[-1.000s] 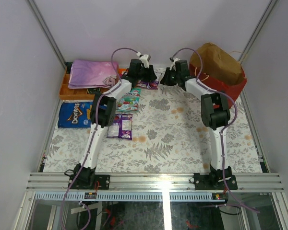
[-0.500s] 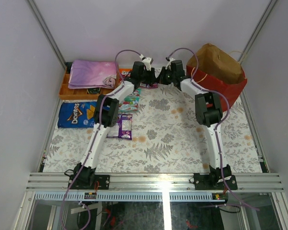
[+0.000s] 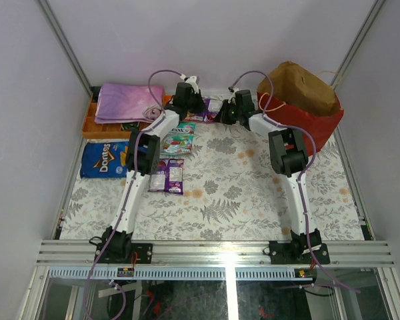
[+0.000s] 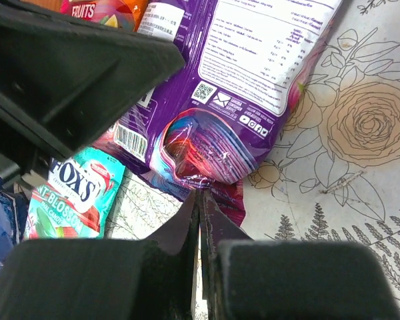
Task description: Take the snacks out of the paper bag
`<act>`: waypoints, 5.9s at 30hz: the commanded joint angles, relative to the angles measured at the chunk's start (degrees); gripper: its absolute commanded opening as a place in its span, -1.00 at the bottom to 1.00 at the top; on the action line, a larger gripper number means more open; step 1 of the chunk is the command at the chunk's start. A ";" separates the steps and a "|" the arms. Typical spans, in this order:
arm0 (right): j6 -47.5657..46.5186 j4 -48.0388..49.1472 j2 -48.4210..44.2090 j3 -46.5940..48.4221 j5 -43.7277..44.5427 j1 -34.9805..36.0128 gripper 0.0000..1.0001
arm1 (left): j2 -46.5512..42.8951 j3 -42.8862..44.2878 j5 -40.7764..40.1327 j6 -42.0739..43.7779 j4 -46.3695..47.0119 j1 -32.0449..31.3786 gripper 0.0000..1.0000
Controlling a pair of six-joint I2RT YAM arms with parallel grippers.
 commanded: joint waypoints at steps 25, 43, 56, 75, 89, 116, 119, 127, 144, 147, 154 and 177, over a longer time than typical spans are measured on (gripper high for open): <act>-8.20 -23.10 1.04 3.51 7.57 0.88 -1.00 | 2.56 6.74 -12.41 4.39 -10.14 -0.91 -1.00; -17.92 -22.84 -26.36 0.94 -1.02 4.20 0.30 | -15.43 -1.37 -7.45 4.19 -4.12 -0.85 0.22; -22.16 -24.80 -54.09 3.00 14.83 0.33 0.85 | -36.65 -13.49 -3.77 5.02 -6.14 -0.65 0.86; -26.81 -55.66 -16.18 29.78 32.31 -15.05 0.98 | -41.47 -20.15 -3.93 4.01 -5.56 -13.83 0.99; -24.41 -54.89 -12.22 8.16 33.55 -18.74 0.99 | -38.14 -17.77 -2.69 4.15 -10.07 -14.19 0.99; -23.68 -49.55 -34.93 11.52 31.07 -18.43 -1.00 | -44.66 -21.25 -1.77 3.76 -9.58 -8.62 0.99; -22.43 -46.59 -40.26 9.91 30.99 -18.18 -1.00 | -45.24 -21.33 -1.65 3.58 -9.46 -8.42 0.99; -21.92 -44.65 -50.02 12.27 31.08 -13.72 -1.00 | -49.57 -24.68 -1.48 2.89 -7.80 -7.48 0.99; -5.01 -25.54 -58.89 -25.98 35.39 17.72 -1.00 | -65.23 -38.27 -9.61 0.43 -7.18 7.05 0.99; -0.94 -21.04 -59.10 -34.90 34.89 17.82 -1.00 | -67.75 -42.15 -9.54 -0.51 -5.88 8.93 0.99; -0.29 -17.38 -47.74 -32.02 33.24 17.82 -1.00 | -67.13 -43.32 -5.86 -2.87 -4.80 10.14 0.99; 2.78 12.74 -35.75 -39.53 19.59 9.63 -0.53 | -44.02 -49.13 7.21 -12.68 5.79 -1.31 -0.90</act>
